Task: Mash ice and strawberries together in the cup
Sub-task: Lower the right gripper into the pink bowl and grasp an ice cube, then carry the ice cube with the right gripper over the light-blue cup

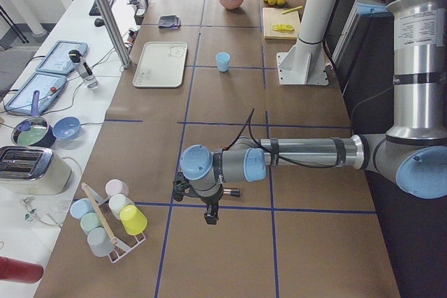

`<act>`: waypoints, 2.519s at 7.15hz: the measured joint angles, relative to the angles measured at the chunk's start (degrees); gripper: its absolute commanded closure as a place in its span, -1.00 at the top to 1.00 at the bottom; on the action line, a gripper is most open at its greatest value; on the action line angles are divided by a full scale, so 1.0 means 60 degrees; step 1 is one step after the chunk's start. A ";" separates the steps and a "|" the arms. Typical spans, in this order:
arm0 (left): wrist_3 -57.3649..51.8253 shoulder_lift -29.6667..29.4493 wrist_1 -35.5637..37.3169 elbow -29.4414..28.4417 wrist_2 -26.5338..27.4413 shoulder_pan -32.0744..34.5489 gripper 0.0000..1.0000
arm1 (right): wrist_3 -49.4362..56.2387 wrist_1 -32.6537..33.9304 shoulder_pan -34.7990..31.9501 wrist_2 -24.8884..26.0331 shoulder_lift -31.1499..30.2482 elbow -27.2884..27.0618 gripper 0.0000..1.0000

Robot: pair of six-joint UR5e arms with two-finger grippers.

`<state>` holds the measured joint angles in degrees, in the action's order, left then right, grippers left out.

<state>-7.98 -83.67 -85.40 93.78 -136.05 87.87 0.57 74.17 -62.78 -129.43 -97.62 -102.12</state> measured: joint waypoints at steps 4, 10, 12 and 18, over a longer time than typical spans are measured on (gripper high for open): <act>-0.0016 0.0000 -0.0005 0.0022 0.0000 -0.0007 1.00 | 0.0018 0.0002 0.0023 -0.0047 0.0004 -0.0083 -0.97; -0.0007 0.0000 0.0008 0.0102 0.0000 0.0004 1.00 | -0.0044 0.0402 -0.0606 -0.0019 0.0302 -0.0859 -1.00; -0.0003 0.0000 0.0004 0.0094 0.0000 0.0002 1.00 | -0.0817 0.2018 -0.0667 -0.0054 0.1410 -0.1247 -1.00; -0.0012 0.0000 -0.0003 0.0105 -0.0010 -0.0003 1.00 | -0.6930 0.4613 0.2684 0.1534 0.6031 -0.1349 -1.00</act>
<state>-8.05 -83.67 -85.42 94.41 -136.11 87.85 -41.01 101.84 -46.67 -120.23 -61.43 -110.22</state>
